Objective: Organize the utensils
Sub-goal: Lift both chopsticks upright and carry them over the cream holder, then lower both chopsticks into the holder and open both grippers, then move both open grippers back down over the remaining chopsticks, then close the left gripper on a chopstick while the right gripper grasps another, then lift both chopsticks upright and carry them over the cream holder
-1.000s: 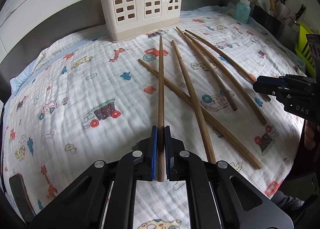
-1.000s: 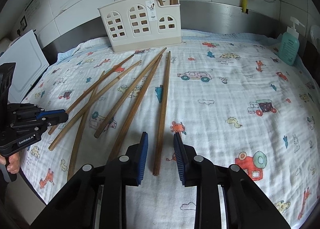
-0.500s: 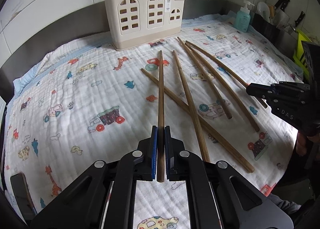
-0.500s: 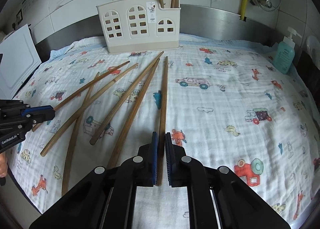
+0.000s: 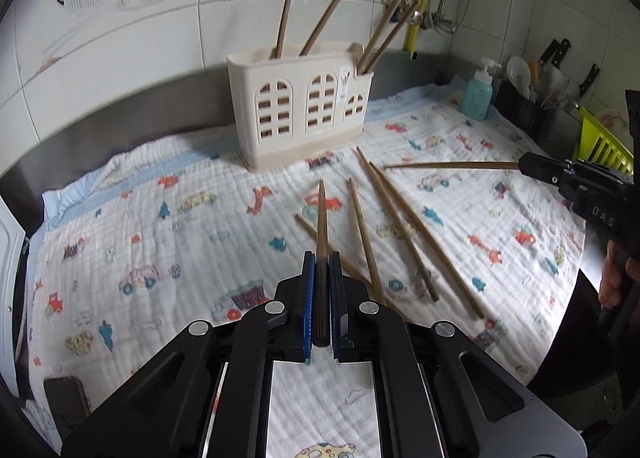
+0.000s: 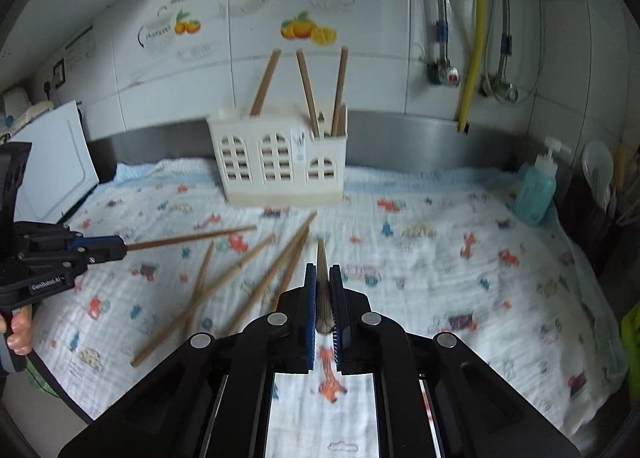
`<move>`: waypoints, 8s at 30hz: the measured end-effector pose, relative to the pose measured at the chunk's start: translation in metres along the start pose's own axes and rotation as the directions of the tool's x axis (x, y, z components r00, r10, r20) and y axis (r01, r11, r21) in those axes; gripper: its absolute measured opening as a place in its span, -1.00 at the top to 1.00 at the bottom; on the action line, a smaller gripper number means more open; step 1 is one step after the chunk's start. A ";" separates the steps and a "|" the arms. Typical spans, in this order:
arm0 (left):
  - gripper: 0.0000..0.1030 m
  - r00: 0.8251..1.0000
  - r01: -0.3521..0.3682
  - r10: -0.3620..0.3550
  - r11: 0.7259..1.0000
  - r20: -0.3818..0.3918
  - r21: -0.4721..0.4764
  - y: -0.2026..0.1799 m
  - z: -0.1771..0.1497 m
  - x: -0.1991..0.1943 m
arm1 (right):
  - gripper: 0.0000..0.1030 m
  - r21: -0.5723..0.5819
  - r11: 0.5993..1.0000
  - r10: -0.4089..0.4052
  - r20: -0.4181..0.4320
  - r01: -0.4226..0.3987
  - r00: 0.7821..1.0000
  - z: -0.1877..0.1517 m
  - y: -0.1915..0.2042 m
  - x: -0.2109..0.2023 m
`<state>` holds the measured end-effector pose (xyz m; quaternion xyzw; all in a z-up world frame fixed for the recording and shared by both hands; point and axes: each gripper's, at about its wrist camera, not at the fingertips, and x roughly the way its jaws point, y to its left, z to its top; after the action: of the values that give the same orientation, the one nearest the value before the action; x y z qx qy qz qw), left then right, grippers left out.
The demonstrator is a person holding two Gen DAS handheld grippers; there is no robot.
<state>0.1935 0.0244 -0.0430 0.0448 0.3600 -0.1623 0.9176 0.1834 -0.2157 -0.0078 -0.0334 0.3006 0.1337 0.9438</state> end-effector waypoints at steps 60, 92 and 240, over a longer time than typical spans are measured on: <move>0.84 0.961 -0.067 0.096 0.990 0.258 -0.122 0.066 0.219 0.015 | 0.80 -0.167 0.980 0.111 -0.009 -0.111 0.994 0.206 -0.009 0.079; -0.78 0.980 -0.076 0.082 0.996 0.182 -0.038 0.012 0.043 -0.049 | -0.63 -0.034 0.996 0.085 -0.004 -0.085 0.996 0.049 -0.005 -0.010; 0.89 0.996 0.043 -0.038 0.997 0.080 -0.059 -0.015 0.015 -0.007 | 0.87 0.057 0.998 0.044 -0.225 -0.031 0.973 -0.071 0.027 0.057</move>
<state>0.1931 0.0098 -0.0267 0.0033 0.3290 -0.1717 0.9286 0.1806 -0.1867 -0.0984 -0.0178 0.4101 0.1388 0.9012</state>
